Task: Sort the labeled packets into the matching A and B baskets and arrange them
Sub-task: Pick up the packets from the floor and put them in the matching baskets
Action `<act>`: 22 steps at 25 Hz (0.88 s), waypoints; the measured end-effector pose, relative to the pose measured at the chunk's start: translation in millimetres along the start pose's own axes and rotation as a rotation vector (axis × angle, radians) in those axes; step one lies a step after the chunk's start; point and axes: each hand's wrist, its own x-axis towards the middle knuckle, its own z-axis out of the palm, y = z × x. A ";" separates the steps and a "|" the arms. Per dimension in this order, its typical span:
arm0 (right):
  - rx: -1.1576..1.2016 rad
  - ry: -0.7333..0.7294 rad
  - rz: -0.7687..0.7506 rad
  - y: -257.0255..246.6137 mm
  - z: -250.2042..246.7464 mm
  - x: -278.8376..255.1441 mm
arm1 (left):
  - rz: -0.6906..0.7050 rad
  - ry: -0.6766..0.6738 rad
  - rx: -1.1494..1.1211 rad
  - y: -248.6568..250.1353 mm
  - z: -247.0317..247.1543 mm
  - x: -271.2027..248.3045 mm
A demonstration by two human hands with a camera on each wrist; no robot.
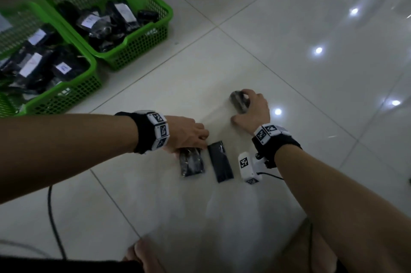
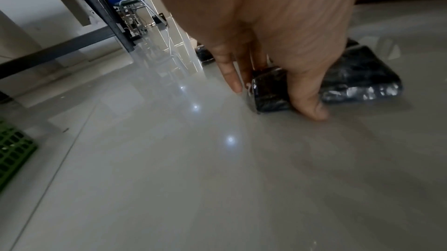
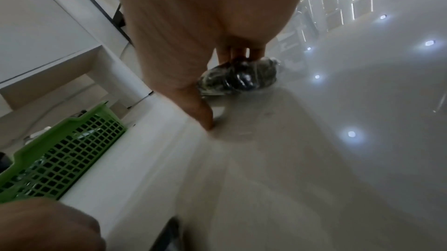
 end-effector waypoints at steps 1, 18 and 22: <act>0.047 0.048 -0.014 4.1 1.2 -0.7 | -0.053 0.020 -0.065 -3.7 1.9 -1.0; 1.117 -0.465 0.127 -127.8 7.3 18.0 | -0.937 0.787 -1.828 -93.8 -2.4 -119.9; 1.101 -0.488 0.085 -154.0 16.2 23.3 | -1.159 0.946 -1.830 -101.2 11.0 -150.9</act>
